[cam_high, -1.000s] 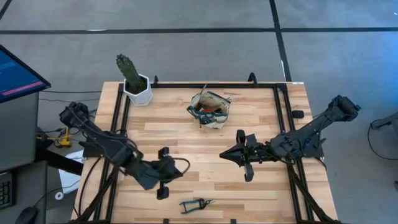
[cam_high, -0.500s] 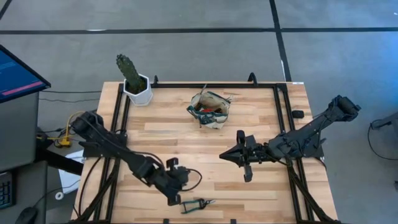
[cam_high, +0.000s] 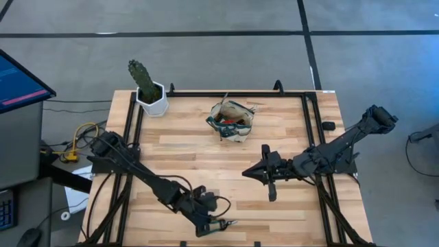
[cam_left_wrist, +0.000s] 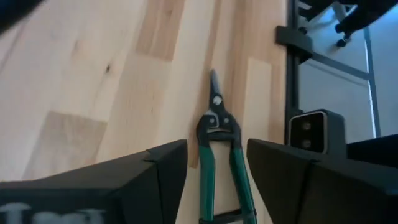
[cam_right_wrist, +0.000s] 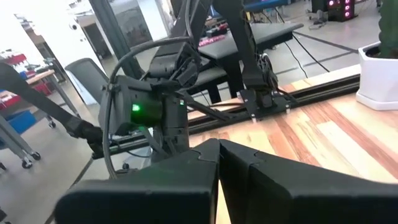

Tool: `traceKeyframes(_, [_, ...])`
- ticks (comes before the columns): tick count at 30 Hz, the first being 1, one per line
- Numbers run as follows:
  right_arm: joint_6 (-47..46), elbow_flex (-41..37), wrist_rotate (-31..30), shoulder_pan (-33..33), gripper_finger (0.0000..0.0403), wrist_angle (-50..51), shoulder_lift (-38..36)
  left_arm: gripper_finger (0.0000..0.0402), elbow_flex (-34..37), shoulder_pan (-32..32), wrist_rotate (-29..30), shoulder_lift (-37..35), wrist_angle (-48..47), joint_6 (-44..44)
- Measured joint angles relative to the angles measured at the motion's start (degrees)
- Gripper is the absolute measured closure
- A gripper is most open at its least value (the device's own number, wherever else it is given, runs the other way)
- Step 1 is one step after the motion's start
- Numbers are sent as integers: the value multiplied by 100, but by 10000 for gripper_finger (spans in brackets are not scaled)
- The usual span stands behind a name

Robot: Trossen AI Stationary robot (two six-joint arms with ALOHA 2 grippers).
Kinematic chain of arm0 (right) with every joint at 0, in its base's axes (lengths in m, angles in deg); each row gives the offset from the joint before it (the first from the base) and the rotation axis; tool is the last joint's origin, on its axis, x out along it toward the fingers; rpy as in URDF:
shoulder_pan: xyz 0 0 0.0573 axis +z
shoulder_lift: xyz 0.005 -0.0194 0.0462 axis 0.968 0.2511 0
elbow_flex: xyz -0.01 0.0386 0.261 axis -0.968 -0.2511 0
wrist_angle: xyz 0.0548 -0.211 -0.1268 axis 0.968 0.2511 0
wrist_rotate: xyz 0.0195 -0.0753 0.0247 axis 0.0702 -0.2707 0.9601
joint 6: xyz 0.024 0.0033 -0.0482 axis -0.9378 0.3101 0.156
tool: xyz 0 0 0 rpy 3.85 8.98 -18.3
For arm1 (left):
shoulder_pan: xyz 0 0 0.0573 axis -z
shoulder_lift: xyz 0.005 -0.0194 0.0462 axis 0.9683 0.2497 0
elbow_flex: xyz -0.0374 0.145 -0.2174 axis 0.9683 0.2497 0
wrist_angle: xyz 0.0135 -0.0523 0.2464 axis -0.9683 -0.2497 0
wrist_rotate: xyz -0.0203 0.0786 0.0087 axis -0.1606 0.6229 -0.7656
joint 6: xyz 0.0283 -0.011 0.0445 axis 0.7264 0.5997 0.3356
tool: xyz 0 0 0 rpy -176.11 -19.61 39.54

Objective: Pick & Place Garden tools in Gardening bag
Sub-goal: Move the garden pruner to the center of the table

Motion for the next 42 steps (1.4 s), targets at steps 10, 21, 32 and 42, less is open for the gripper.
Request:
traceKeyframes(10, [4,0,13,94,403,175,0,249,0,37,-265,378,-27,-500])
traceKeyframes(21, [0,0,11,89,403,308,-2,253,-2,37,-994,983,-18,-557])
traceKeyframes(32, [8,0,9,76,403,352,-1,253,301,42,-789,964,95,-574])
traceKeyframes(42, [4,-2,8,76,403,488,0,253,376,-208,-723,969,-39,-507])
